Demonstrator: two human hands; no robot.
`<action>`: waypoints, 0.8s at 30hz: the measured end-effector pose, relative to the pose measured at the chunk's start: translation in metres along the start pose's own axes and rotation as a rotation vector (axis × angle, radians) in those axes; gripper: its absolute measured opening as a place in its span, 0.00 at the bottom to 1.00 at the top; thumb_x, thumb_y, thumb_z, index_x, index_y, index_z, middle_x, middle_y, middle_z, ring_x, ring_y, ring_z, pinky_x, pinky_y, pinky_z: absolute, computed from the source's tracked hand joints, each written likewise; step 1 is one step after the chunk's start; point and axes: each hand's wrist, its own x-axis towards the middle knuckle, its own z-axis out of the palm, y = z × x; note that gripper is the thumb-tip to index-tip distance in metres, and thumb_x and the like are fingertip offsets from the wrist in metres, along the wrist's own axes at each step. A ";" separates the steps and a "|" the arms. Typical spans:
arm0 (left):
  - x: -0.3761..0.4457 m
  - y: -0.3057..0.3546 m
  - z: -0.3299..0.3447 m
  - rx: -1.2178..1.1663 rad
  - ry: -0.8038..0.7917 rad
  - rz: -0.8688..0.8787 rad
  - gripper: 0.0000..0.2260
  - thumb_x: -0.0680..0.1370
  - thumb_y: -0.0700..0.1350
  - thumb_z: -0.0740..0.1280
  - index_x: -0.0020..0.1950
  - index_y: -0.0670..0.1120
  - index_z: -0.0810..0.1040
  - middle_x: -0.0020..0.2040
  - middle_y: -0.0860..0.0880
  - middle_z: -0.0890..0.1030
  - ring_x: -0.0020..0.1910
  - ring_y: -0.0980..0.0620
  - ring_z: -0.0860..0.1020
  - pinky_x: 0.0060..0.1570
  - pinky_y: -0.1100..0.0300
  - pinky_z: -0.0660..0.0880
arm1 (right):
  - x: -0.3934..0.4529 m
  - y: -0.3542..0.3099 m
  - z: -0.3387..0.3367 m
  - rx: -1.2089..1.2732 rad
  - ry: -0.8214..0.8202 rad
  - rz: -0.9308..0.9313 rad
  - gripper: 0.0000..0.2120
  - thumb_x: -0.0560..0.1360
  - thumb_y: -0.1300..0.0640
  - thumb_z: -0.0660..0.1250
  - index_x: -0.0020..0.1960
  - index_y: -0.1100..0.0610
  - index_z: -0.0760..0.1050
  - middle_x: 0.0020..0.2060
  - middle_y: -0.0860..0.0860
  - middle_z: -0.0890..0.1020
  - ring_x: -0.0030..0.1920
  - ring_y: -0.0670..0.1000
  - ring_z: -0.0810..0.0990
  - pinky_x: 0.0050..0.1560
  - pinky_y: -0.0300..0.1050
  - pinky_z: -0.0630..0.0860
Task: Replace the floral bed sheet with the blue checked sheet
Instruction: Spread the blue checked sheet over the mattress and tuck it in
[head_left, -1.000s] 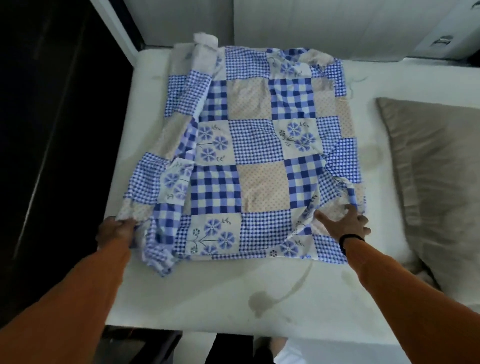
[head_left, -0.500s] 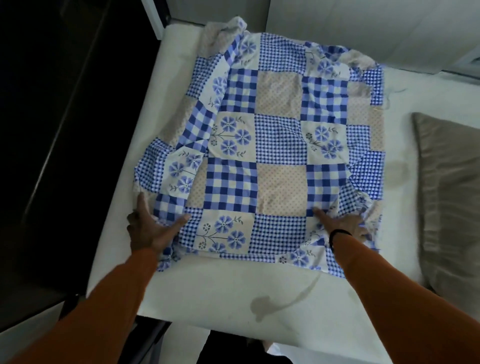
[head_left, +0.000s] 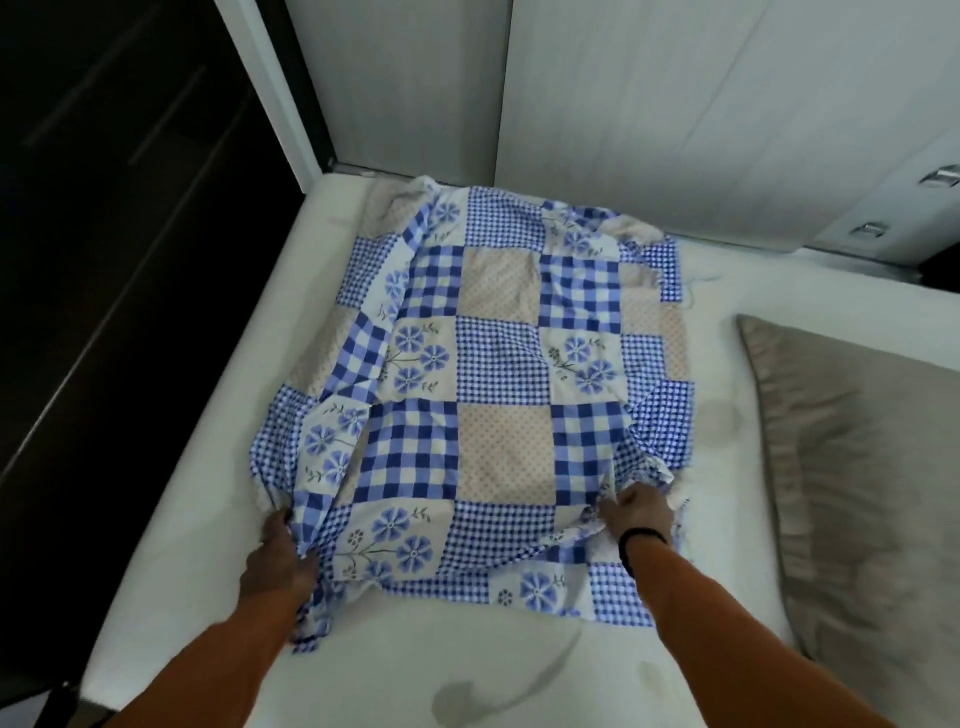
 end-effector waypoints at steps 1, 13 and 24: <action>-0.013 -0.004 0.009 -0.011 -0.006 -0.028 0.35 0.77 0.43 0.73 0.80 0.46 0.60 0.61 0.33 0.79 0.56 0.32 0.79 0.55 0.45 0.75 | 0.006 0.000 -0.012 -0.012 0.002 -0.027 0.13 0.73 0.55 0.74 0.37 0.63 0.77 0.34 0.57 0.78 0.38 0.57 0.77 0.41 0.48 0.73; -0.226 0.083 0.162 -0.300 -0.364 -0.128 0.52 0.73 0.62 0.73 0.82 0.41 0.44 0.80 0.42 0.61 0.75 0.44 0.68 0.68 0.58 0.67 | 0.017 0.033 -0.124 -0.029 0.231 -0.458 0.22 0.70 0.46 0.75 0.56 0.60 0.76 0.54 0.65 0.77 0.58 0.65 0.74 0.58 0.56 0.71; -0.077 0.096 0.027 0.291 0.076 0.437 0.18 0.83 0.59 0.57 0.53 0.47 0.79 0.52 0.41 0.82 0.51 0.39 0.80 0.47 0.51 0.74 | -0.204 0.048 0.069 -0.114 -0.356 -0.601 0.43 0.65 0.30 0.71 0.74 0.48 0.67 0.69 0.53 0.69 0.68 0.59 0.68 0.67 0.57 0.71</action>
